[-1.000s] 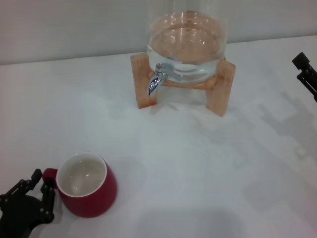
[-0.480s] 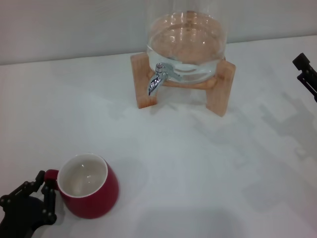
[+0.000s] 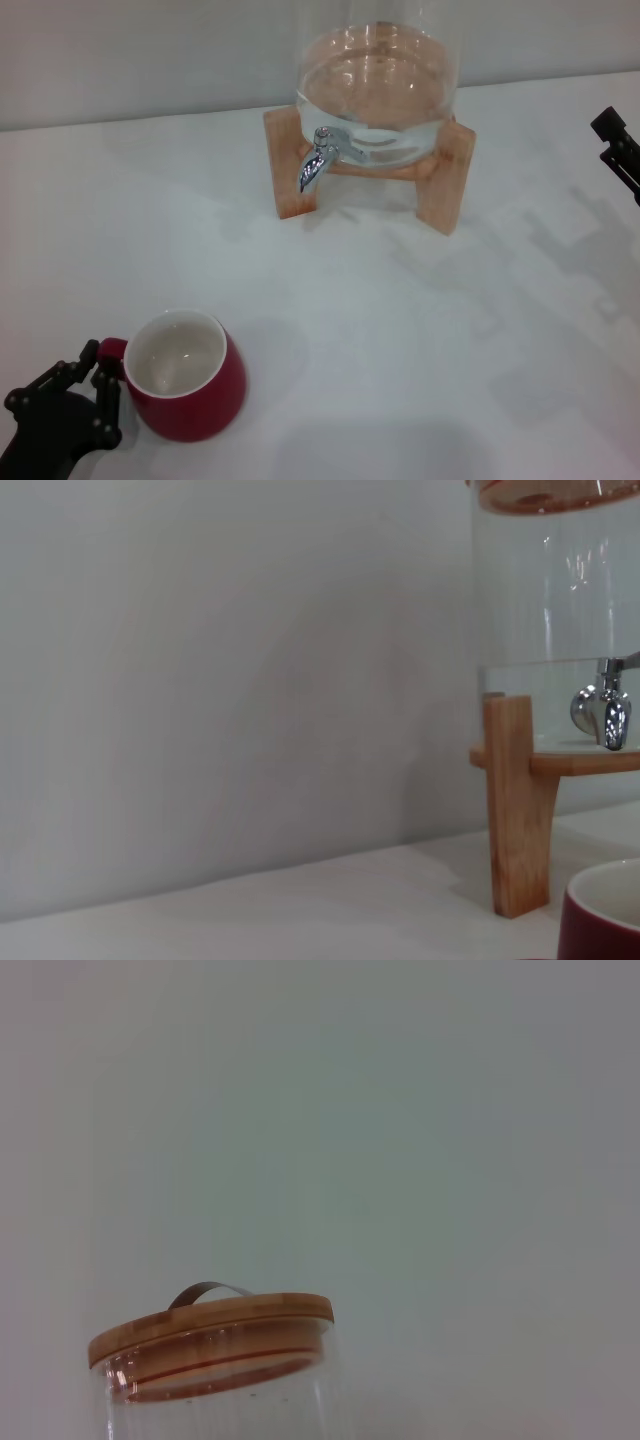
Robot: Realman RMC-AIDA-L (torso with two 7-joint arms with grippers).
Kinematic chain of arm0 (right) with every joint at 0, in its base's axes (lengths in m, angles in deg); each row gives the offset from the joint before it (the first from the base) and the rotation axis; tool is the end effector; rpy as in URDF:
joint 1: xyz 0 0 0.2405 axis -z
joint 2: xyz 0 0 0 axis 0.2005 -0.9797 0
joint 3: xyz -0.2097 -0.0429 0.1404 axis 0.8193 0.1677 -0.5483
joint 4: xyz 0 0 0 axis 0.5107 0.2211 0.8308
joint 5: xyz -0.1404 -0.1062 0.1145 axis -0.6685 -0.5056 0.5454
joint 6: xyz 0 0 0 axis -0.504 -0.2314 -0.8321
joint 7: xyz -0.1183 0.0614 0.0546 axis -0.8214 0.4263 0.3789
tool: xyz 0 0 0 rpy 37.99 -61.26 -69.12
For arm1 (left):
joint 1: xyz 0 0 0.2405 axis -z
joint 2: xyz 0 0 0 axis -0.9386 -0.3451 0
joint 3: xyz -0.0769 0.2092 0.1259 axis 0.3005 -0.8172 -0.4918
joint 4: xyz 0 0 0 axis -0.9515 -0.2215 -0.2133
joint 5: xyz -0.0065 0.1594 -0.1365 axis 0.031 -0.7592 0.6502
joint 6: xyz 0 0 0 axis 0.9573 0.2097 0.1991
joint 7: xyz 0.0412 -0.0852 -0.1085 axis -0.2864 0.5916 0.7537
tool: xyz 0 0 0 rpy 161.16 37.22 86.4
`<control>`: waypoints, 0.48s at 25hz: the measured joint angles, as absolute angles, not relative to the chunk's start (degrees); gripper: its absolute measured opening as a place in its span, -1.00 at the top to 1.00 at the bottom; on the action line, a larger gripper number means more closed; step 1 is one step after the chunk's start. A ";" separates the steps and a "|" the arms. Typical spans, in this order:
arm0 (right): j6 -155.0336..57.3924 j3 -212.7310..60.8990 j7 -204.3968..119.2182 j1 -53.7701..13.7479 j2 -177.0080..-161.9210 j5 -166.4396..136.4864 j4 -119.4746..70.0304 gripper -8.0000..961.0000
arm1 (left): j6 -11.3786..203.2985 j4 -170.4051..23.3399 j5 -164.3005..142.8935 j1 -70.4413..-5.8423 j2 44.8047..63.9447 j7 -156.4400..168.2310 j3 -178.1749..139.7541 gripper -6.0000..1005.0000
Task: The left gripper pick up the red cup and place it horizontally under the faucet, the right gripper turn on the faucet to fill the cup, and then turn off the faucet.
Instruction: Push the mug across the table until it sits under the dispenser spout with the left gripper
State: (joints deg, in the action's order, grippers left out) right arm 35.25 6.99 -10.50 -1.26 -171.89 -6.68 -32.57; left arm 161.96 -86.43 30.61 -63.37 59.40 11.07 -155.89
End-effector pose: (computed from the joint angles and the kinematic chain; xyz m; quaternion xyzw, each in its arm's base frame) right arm 0.3309 0.2599 0.0440 -0.6803 0.1926 0.4897 0.5102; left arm -0.3358 0.2034 -0.0784 -0.8039 -0.2025 -0.2761 0.4864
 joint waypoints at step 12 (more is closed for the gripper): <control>35.87 7.35 -10.15 -1.19 -171.89 -6.90 -32.57 -0.78 | 161.76 -86.19 31.15 -59.56 58.91 12.57 -155.45 0.74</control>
State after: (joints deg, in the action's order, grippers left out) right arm 35.87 7.35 -10.15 -1.19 -171.89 -6.90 -32.57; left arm 161.76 -86.19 31.15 -59.56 58.91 12.57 -155.45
